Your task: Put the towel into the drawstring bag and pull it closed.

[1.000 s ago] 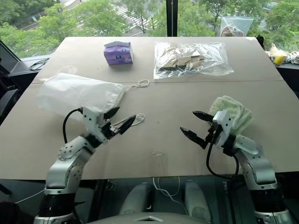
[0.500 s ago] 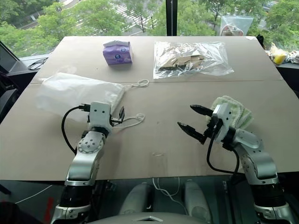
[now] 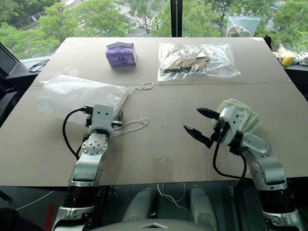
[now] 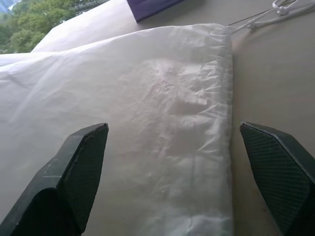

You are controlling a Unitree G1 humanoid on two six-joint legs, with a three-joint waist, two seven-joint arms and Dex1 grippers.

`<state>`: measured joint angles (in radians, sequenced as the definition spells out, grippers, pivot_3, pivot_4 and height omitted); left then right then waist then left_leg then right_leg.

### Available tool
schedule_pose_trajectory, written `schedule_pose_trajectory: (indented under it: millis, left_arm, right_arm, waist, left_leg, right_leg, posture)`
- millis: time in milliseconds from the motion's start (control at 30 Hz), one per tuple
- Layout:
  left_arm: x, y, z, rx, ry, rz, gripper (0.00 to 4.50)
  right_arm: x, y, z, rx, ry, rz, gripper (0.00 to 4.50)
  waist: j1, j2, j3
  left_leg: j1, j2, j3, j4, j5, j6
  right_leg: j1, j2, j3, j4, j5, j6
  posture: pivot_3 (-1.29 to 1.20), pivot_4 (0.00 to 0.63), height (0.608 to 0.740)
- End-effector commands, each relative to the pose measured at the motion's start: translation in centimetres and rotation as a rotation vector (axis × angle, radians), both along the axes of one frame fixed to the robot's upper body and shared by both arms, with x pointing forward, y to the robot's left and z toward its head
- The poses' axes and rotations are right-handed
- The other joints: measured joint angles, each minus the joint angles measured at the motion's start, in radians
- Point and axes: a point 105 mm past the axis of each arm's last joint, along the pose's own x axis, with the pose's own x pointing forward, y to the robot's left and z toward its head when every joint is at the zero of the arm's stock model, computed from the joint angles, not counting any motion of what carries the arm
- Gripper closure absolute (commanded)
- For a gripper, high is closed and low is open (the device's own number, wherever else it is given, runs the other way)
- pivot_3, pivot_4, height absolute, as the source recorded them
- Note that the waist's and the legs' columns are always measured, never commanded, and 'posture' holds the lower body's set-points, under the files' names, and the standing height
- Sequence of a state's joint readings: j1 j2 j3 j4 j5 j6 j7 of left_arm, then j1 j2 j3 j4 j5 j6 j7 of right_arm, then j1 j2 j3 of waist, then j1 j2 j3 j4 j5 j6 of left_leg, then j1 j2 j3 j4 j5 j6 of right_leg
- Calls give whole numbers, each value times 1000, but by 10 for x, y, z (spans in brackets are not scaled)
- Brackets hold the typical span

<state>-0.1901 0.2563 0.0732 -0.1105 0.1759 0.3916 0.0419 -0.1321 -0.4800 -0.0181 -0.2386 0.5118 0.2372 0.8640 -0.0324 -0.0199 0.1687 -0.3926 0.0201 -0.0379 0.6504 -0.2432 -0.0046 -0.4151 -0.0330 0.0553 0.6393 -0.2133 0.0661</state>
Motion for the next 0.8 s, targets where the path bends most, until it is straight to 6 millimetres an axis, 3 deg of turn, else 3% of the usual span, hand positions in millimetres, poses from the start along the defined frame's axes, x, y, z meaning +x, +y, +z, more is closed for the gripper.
schedule_pose_trajectory:
  millis: [33, 333, 600, 800]
  left_arm:
    - [2, 9, 10, 29, -28, 58, 770]
    - [1, 12, 11, 83, -29, 76, 4469]
    - [4, 13, 36, 216, -111, 61, 4469]
    - [15, 5, 72, 276, -178, 43, 4469]
  right_arm:
    - [-1, -4, 7, 2, -34, -21, 0]
    - [0, -8, 4, -7, -31, -51, 0]
    - [6, -12, 7, 15, -7, -94, 0]
    - [39, -47, 11, -117, 0, -349, 0]
  waist:
    - [0, 0, 0]
    - [0, 0, 0]
    - [0, 0, 0]
    - [3, -1, 0]
  left_leg:
    - [0, 0, 0, 0, 0, 0]
    - [0, 0, 0, 0, 0, 0]
    - [0, 0, 0, 0, 0, 0]
    - [0, -1, 0, 2, 0, 0]
  right_leg:
    - [0, 0, 0, 0, 0, 0]
    - [0, 0, 0, 0, 0, 0]
    - [0, 0, 0, 1, 0, 0]
    - [0, -1, 0, 1, 0, 0]
  posture:
    - [0, 150, 740]
    - [0, 150, 740]
    - [0, 150, 740]
    - [0, 150, 740]
